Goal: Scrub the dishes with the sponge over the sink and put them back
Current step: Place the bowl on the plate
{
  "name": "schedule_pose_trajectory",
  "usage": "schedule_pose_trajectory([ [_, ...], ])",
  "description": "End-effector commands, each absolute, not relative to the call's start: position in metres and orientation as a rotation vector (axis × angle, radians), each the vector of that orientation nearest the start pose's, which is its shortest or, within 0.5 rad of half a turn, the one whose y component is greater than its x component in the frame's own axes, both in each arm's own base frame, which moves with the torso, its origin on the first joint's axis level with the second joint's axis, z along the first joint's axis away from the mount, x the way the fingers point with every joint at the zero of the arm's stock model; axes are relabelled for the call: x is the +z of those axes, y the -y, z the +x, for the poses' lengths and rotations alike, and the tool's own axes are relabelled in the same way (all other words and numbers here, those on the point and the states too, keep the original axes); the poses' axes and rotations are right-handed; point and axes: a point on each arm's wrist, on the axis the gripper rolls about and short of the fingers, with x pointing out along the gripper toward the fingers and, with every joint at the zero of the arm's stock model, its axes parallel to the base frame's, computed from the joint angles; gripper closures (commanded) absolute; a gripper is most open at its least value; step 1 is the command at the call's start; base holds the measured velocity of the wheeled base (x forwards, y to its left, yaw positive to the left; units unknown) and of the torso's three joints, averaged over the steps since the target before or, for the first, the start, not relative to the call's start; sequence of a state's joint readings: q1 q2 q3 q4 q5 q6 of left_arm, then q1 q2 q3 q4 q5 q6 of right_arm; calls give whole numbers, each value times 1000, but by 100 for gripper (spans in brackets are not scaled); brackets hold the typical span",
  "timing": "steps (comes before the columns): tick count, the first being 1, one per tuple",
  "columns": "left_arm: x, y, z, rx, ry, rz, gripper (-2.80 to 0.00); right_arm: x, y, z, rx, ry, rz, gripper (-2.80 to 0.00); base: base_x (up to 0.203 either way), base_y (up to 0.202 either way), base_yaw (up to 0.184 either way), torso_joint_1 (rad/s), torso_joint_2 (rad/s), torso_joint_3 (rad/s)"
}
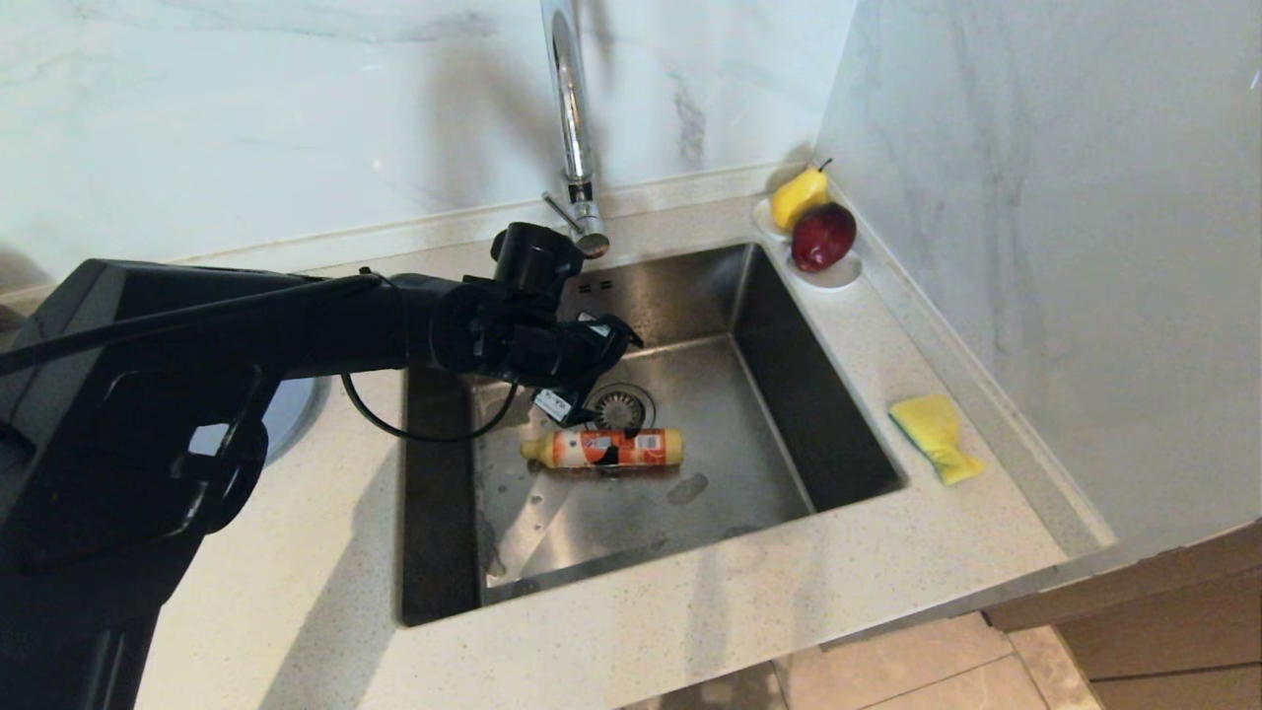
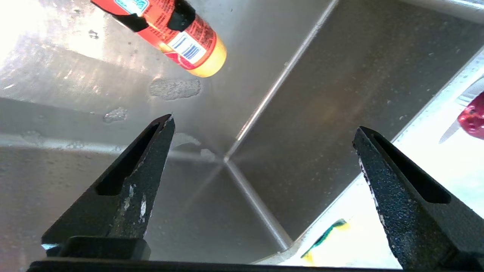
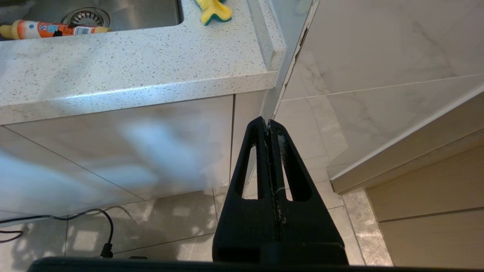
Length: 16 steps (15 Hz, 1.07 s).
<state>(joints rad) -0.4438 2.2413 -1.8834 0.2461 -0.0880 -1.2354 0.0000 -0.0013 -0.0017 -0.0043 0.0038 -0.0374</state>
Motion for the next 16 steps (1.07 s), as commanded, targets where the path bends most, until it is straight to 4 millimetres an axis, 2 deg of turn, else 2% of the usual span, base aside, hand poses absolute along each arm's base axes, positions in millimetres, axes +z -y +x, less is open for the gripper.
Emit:
schedule_pose_trajectory([
  [1, 187, 198, 414, -70, -826, -1050, -280, 76, 0, -23, 4, 6, -38, 0, 0, 0, 0, 0, 0, 0],
  [8, 173, 195, 415, -21, -795, -747, -280, 76, 0, -23, 4, 6, -38, 0, 0, 0, 0, 0, 0, 0],
  [13, 157, 194, 417, 55, -796, -593, -280, 76, 0, -23, 4, 6, -38, 0, 0, 0, 0, 0, 0, 0],
  [16, 156, 192, 415, 61, -816, -548, -280, 76, 0, -23, 4, 6, -38, 0, 0, 0, 0, 0, 0, 0],
])
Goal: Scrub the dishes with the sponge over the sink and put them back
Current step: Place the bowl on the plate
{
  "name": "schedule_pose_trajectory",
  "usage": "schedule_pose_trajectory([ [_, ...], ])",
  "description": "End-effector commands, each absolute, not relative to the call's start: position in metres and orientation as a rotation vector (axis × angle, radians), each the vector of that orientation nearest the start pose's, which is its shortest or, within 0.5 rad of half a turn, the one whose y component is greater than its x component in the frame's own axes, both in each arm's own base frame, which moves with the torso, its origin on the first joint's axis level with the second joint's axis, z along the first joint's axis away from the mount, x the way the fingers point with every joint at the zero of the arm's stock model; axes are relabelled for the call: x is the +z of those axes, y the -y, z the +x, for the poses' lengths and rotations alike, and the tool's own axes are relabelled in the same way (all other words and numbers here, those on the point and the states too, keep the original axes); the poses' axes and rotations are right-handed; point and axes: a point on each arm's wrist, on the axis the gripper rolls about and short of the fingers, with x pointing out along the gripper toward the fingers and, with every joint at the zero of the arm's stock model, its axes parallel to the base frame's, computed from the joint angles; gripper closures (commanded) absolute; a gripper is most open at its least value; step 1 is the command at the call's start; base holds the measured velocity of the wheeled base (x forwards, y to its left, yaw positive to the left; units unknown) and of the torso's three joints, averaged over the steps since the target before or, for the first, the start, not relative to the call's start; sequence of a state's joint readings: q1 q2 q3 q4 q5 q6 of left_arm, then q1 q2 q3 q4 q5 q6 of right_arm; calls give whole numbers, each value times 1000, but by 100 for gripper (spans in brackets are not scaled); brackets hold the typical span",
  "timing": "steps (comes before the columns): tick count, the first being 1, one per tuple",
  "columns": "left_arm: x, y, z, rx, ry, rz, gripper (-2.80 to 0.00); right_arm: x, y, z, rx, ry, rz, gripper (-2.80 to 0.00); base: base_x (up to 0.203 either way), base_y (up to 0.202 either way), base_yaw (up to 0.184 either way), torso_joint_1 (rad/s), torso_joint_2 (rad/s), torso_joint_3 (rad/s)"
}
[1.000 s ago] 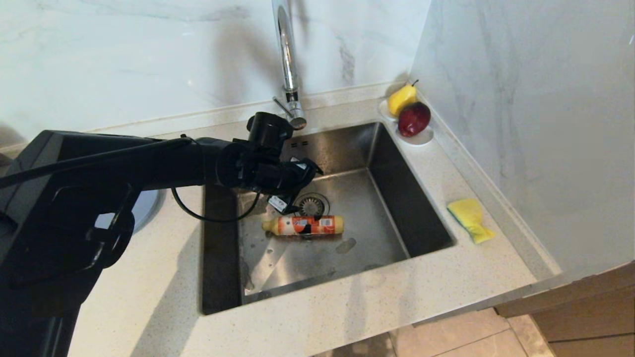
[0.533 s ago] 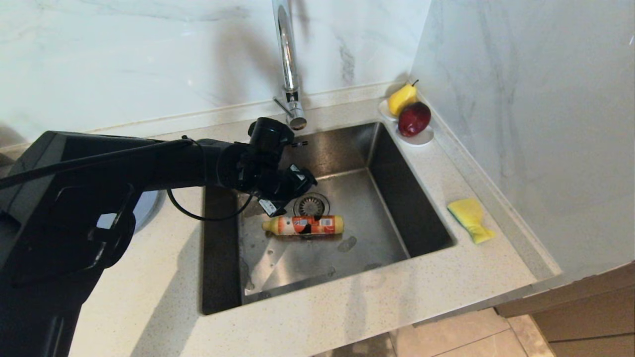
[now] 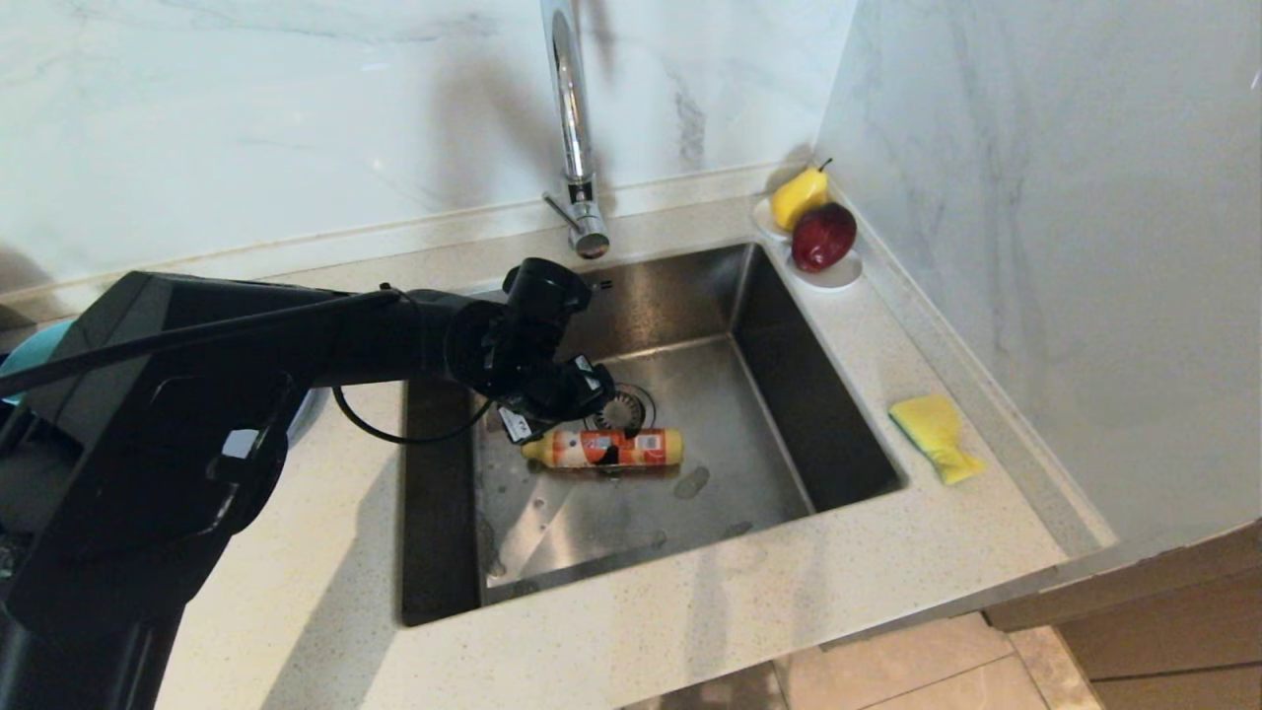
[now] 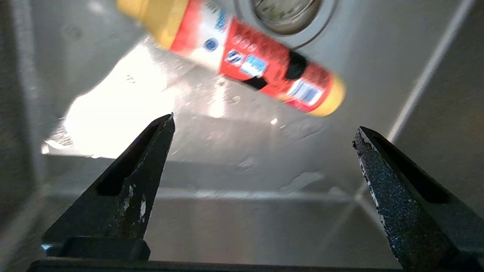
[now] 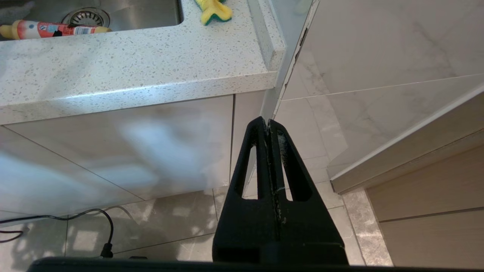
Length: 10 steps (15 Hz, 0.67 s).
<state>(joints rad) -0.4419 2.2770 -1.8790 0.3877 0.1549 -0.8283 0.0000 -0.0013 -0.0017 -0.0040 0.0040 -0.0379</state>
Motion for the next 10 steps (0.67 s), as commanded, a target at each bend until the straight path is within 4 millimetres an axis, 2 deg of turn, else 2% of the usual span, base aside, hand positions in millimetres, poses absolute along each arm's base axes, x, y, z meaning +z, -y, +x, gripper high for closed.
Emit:
schedule_pose_trajectory([
  [1, 155, 192, 415, 60, -819, -542, -280, 76, 0, -23, 4, 7, -38, 0, 0, 0, 0, 0, 0, 0],
  [10, 143, 192, 417, 83, -857, -517, -280, 76, 0, -23, 4, 6, -38, 0, 0, 0, 0, 0, 0, 0],
])
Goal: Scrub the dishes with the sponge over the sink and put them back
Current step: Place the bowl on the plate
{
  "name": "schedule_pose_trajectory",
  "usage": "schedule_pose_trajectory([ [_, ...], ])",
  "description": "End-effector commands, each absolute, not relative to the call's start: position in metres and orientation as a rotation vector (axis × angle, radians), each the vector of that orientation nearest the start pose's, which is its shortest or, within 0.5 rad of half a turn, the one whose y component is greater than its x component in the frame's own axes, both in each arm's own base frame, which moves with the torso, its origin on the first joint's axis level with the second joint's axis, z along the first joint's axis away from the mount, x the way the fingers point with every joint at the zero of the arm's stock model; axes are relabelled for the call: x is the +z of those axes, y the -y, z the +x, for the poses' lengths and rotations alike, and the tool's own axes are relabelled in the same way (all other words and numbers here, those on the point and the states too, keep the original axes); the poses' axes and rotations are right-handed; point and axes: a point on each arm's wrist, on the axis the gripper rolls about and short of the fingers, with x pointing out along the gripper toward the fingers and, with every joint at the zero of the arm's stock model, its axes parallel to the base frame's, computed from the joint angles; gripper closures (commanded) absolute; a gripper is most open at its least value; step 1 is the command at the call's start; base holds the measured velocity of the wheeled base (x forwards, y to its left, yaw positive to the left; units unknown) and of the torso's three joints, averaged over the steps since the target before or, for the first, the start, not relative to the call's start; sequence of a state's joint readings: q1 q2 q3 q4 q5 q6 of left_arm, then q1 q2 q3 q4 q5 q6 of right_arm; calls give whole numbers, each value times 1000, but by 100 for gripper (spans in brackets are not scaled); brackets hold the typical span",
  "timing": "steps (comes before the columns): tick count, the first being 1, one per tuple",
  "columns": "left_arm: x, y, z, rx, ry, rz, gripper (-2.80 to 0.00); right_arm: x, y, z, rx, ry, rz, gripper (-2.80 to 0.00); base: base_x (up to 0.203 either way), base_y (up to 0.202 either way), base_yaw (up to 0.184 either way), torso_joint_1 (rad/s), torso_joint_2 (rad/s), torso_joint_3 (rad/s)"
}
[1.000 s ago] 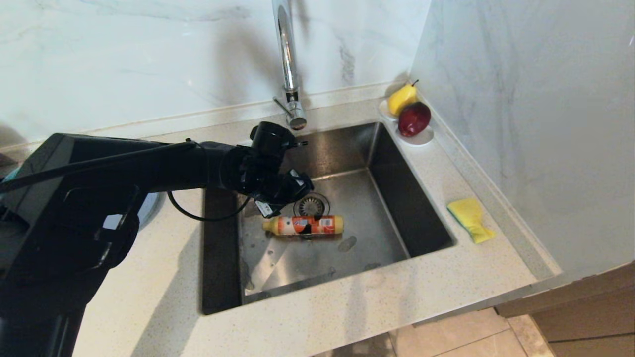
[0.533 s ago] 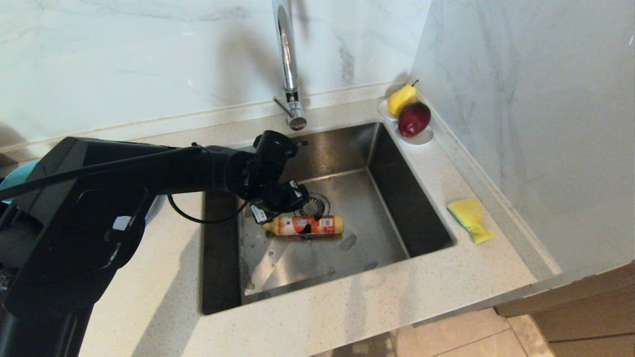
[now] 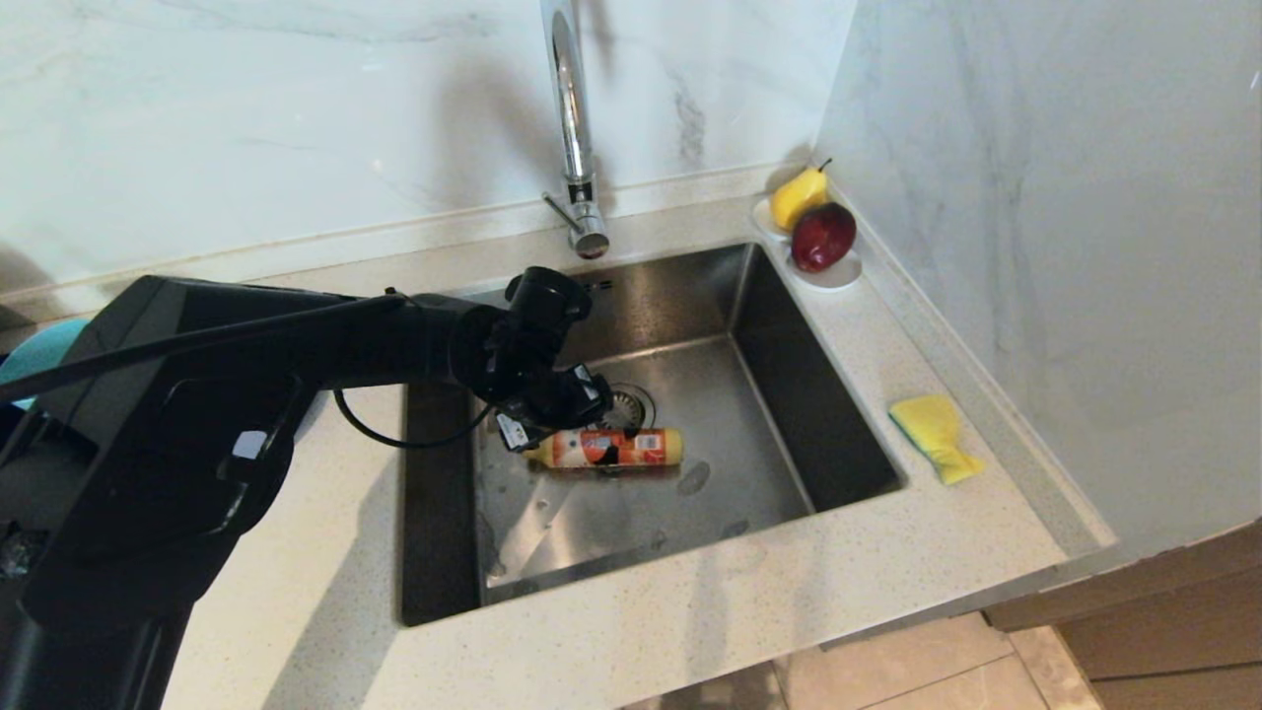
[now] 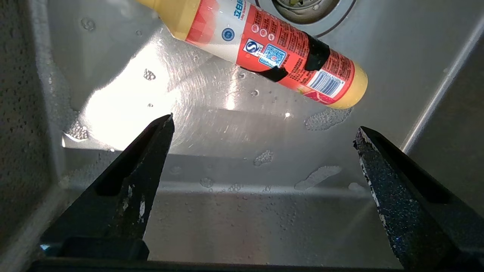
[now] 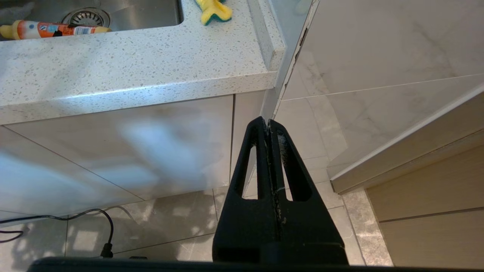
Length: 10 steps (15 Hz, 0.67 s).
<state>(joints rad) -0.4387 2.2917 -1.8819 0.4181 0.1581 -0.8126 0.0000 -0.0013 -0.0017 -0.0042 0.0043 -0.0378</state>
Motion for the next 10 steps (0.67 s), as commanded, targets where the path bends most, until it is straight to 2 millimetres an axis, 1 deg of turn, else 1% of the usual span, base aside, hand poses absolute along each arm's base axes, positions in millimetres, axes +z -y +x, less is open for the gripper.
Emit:
schedule_pose_trajectory([
  [1, 138, 192, 418, 95, -862, -509, -280, 76, 0, -23, 4, 6, -38, 0, 0, 0, 0, 0, 0, 0],
  [3, 132, 192, 421, 125, -845, -484, -280, 76, 0, -23, 4, 6, -38, 0, 0, 0, 0, 0, 0, 0],
  [6, 136, 193, 420, 111, -833, -474, -280, 76, 0, -23, 4, 7, -38, 0, 0, 0, 0, 0, 0, 0],
  [10, 130, 195, 425, 97, -816, -450, -280, 76, 0, -23, 4, 6, -38, 0, 0, 0, 0, 0, 0, 0],
])
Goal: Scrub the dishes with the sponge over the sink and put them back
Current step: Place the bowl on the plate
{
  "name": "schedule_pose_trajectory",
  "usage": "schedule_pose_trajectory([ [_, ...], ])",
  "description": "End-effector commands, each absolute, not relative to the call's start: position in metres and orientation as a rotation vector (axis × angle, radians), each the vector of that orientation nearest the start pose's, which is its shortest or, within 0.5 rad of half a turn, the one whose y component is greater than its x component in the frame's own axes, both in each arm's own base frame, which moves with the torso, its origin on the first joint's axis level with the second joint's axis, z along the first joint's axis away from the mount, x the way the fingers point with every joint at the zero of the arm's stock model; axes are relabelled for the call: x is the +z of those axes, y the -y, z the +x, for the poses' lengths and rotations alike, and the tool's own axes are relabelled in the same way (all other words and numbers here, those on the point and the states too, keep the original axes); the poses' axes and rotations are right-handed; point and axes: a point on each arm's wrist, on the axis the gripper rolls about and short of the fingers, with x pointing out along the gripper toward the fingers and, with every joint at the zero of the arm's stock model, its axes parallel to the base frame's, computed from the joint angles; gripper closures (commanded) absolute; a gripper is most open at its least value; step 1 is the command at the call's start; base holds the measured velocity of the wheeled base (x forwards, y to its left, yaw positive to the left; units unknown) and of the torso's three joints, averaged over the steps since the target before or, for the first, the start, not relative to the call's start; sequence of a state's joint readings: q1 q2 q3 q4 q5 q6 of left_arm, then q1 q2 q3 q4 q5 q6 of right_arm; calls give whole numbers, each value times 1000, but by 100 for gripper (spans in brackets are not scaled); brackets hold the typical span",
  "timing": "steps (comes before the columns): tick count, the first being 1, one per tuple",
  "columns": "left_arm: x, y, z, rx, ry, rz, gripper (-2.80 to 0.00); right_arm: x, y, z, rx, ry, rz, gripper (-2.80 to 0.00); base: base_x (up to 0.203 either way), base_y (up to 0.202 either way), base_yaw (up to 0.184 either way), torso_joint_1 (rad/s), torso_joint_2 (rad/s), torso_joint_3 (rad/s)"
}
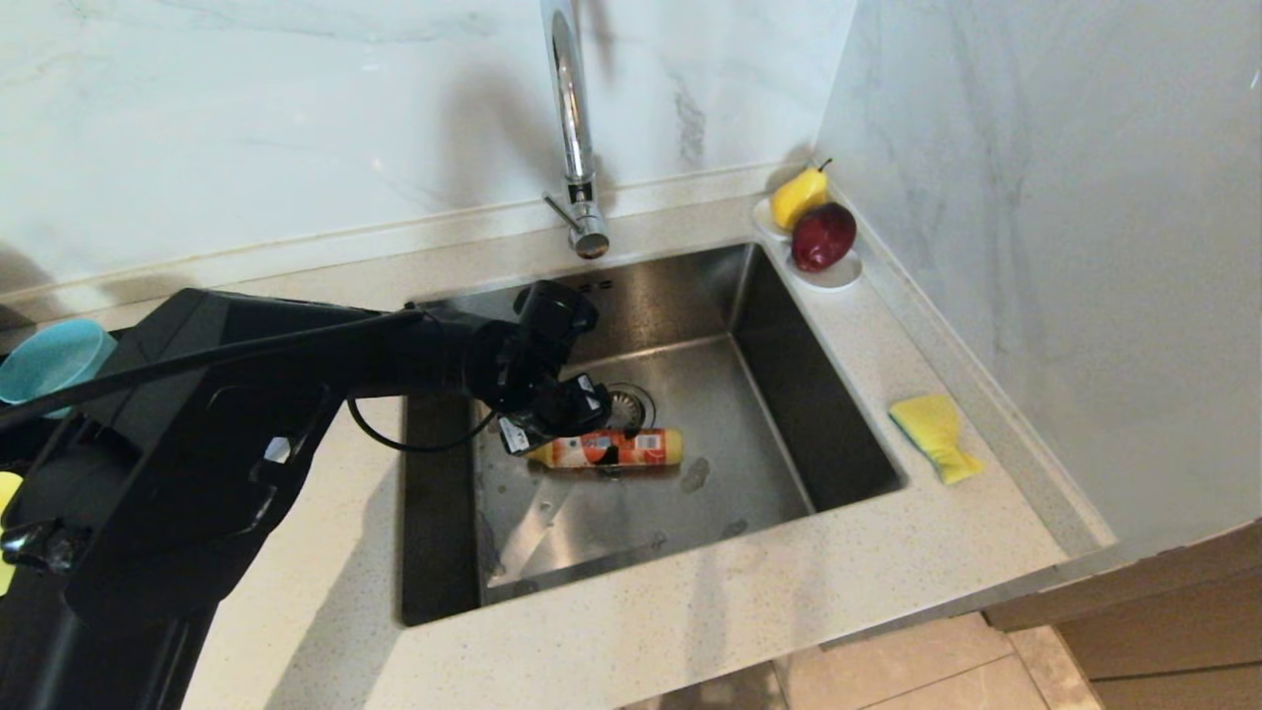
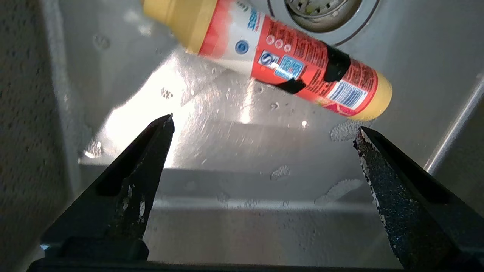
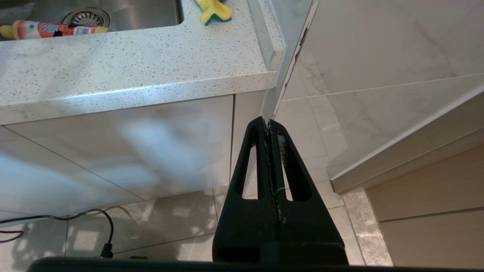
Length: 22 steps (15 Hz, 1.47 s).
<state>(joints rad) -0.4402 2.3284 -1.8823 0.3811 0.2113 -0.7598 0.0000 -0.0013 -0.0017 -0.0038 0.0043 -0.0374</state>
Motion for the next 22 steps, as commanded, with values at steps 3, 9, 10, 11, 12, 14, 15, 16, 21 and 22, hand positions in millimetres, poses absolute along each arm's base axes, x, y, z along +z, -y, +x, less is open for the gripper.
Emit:
schedule_pose_trajectory([
  [3, 135, 196, 428, 85, -759, -454, -280, 76, 0, -23, 4, 6, -38, 0, 0, 0, 0, 0, 0, 0],
  [9, 144, 198, 432, 42, -675, -376, -280, 76, 0, -23, 4, 8, -38, 0, 0, 0, 0, 0, 0, 0],
  [10, 146, 197, 431, 38, -679, -359, -280, 76, 0, -23, 4, 6, -38, 0, 0, 0, 0, 0, 0, 0],
  [11, 146, 197, 430, 32, -685, -334, -280, 76, 0, -23, 4, 6, -38, 0, 0, 0, 0, 0, 0, 0],
  [12, 148, 196, 428, 21, -692, -300, -280, 76, 0, -23, 4, 6, -38, 0, 0, 0, 0, 0, 0, 0],
  [14, 152, 196, 426, -12, -692, -224, -280, 76, 0, -23, 4, 6, -38, 0, 0, 0, 0, 0, 0, 0],
  [15, 154, 196, 425, -37, -685, -165, -280, 76, 0, -23, 4, 6, -38, 0, 0, 0, 0, 0, 0, 0],
  [16, 156, 196, 425, -63, -677, -104, -280, 76, 0, -23, 4, 6, -38, 0, 0, 0, 0, 0, 0, 0],
  [21, 158, 197, 422, -138, -703, -88, -280, 76, 0, -23, 4, 6, -38, 0, 0, 0, 0, 0, 0, 0],
  [22, 157, 198, 422, -124, -721, -162, -280, 76, 0, -23, 4, 6, -38, 0, 0, 0, 0, 0, 0, 0],
])
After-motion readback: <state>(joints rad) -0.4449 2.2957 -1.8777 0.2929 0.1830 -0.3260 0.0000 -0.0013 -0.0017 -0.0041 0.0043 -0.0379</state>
